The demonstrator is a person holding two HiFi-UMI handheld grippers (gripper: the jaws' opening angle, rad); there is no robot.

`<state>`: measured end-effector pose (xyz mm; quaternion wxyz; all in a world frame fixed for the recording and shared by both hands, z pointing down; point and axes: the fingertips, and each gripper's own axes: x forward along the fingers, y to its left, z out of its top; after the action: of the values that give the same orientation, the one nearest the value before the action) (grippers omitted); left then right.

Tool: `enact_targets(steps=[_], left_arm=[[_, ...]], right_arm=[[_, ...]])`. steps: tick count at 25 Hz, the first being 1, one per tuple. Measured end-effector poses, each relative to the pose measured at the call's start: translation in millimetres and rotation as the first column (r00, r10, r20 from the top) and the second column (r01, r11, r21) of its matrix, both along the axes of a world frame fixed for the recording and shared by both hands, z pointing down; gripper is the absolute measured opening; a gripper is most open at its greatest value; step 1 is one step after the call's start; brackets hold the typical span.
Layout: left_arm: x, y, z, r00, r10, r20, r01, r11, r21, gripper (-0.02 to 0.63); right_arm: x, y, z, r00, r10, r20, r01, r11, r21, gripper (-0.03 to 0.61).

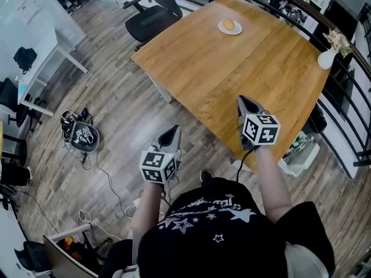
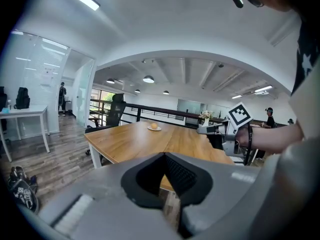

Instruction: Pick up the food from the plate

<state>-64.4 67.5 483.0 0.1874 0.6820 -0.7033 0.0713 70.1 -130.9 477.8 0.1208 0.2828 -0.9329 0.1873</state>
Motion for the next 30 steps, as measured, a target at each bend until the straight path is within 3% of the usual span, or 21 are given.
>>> enact_targets(steps=[6, 17, 30], left_arm=[[-6.2, -34.6, -6.9, 1.000, 0.011, 0.003, -0.011, 1.000, 0.007, 0.002], [-16.8, -75.8, -26.5, 0.993, 0.112, 0.019, -0.112, 0.994, 0.007, 0.002], [-91.9, -179.4, -13.8, 0.967, 0.253, -0.004, -0.253, 0.967, 0.029, 0.002]], right_arm=[[5.2, -35.7, -12.5, 1.000, 0.026, 0.016, -0.026, 1.000, 0.013, 0.000], [18.9, -66.6, -24.0, 0.993, 0.117, -0.005, -0.117, 0.993, -0.001, 0.000], [-13.9, -139.1, -22.3, 0.964, 0.263, -0.038, -0.263, 0.965, 0.023, 0.000]])
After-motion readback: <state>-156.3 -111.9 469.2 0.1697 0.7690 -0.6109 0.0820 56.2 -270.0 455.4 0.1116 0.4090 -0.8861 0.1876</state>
